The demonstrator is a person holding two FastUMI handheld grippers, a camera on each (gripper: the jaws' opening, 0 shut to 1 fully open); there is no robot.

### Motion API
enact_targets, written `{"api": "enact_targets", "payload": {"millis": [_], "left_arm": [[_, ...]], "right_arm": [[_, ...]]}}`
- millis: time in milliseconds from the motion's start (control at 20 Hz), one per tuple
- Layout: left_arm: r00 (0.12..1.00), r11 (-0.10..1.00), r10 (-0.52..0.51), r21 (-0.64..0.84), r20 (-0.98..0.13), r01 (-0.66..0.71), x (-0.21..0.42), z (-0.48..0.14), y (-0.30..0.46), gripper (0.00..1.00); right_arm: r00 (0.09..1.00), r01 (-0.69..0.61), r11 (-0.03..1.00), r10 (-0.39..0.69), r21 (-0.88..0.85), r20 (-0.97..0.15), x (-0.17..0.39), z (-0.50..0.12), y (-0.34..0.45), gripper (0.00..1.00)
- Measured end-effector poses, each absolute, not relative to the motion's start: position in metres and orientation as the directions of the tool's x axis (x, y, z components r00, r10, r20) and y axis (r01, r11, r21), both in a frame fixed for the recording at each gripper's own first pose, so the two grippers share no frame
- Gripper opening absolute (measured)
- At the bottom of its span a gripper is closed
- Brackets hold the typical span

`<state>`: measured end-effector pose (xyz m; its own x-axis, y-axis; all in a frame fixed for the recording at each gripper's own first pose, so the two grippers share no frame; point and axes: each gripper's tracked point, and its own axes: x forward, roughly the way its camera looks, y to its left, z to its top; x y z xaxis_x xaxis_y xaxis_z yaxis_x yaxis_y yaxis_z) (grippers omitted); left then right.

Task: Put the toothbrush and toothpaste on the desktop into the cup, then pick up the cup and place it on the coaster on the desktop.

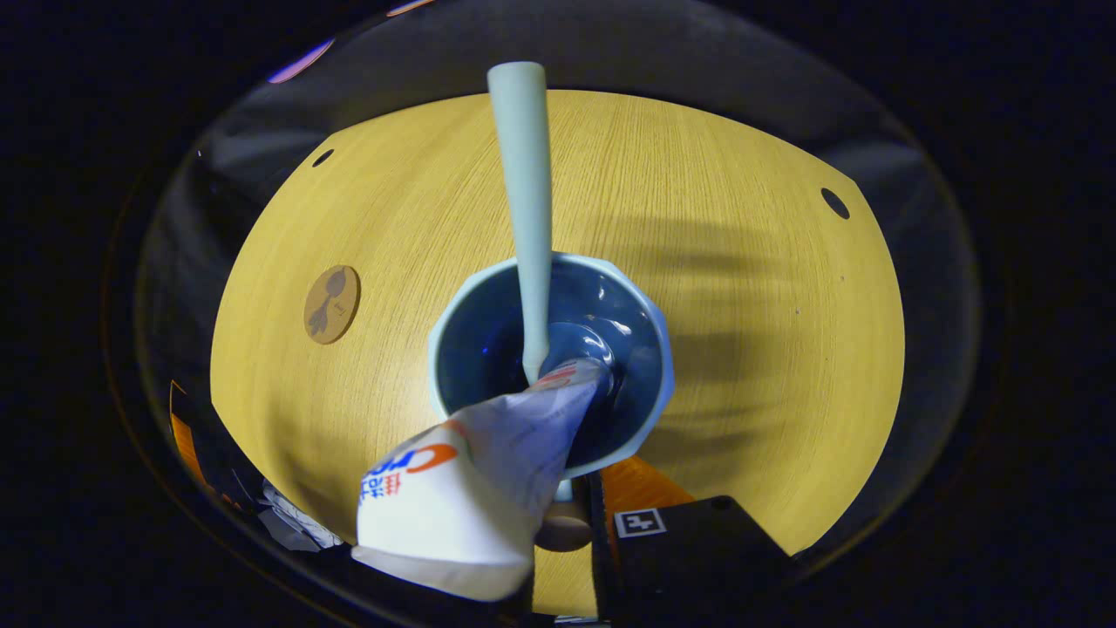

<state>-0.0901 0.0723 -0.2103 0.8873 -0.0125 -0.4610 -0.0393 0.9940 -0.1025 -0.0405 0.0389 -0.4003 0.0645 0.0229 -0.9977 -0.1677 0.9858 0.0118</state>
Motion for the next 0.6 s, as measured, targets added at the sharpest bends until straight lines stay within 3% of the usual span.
{"api": "enact_targets", "payload": {"millis": [600], "left_arm": [[0.879, 0.994, -0.002, -0.099, -0.476, -0.051, -0.091, -0.219, 0.088, 0.95]], "right_arm": [[0.095, -0.244, 0.965, 0.123, 0.097, -0.988, -0.036, -0.400, 0.040, 0.32]]}}
